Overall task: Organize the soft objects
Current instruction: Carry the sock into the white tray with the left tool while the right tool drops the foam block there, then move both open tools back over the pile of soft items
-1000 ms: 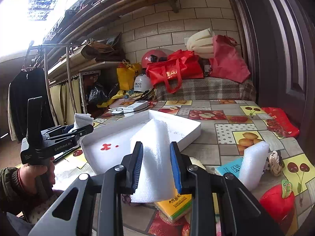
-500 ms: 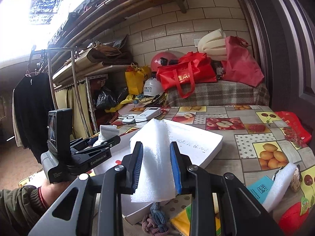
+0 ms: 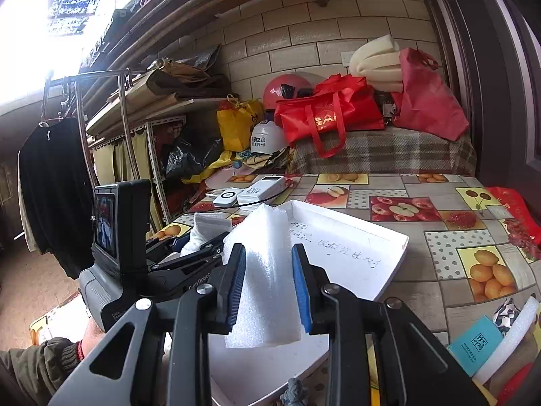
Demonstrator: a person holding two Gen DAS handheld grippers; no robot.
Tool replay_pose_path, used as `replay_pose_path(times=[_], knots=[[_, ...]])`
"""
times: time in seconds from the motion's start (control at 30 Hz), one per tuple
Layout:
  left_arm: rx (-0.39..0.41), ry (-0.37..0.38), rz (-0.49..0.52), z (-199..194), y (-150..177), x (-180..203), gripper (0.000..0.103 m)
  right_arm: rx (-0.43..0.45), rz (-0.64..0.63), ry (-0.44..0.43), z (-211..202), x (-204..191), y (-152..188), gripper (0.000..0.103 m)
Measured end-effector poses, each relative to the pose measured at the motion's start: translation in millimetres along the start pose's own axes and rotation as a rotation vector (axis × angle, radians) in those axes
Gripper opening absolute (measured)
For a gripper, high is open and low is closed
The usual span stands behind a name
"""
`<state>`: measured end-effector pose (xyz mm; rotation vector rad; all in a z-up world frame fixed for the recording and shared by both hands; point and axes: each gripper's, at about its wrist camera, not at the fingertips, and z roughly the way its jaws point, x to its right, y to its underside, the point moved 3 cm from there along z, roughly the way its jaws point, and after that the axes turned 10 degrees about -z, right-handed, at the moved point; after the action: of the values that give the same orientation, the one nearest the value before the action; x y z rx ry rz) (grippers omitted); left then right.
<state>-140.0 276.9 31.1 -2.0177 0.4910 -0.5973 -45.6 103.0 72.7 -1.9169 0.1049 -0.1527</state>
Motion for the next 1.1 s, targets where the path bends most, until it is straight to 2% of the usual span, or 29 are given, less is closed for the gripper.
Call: replay_pose_path(times=[0.23,0.43,0.53,0.57,0.6,0.63,0.67,0.7,0.77,0.93,1.1], knots=[[-0.027,0.020,-0.031,7,-3,-6,0.039,-0.055,0.004,0.005,21,0,1,0.027],[-0.018,0.014,-0.030,7,-4,-7,0.039,-0.094,0.001,0.019,39,0,0,0.028],[-0.013,0.005,-0.034,6,-4,-8,0.043,-0.115,0.002,0.011,45,-1,3,0.030],[-0.006,-0.002,-0.039,6,-5,-9,0.046,-0.117,-0.002,0.013,45,-2,4,0.042],[0.003,0.000,-0.044,4,-5,-10,0.061,-0.113,-0.005,0.017,44,-3,4,0.070],[0.009,0.005,-0.048,2,-5,-11,0.071,-0.104,-0.006,0.018,42,-4,5,0.085],[0.013,0.002,-0.056,1,-5,-13,0.085,-0.092,-0.004,0.020,39,-4,5,0.098],[0.014,0.003,-0.060,1,-5,-14,0.094,-0.069,0.000,0.039,35,-3,3,0.102],[0.021,0.000,-0.066,0,-6,-16,0.102,-0.050,0.002,0.043,29,-2,1,0.102],[0.056,0.009,-0.058,-8,-5,-14,0.103,-0.009,0.017,0.070,14,2,-3,0.102],[0.081,0.018,-0.040,-13,-5,-10,0.103,0.056,0.041,0.168,-14,13,-4,0.102]])
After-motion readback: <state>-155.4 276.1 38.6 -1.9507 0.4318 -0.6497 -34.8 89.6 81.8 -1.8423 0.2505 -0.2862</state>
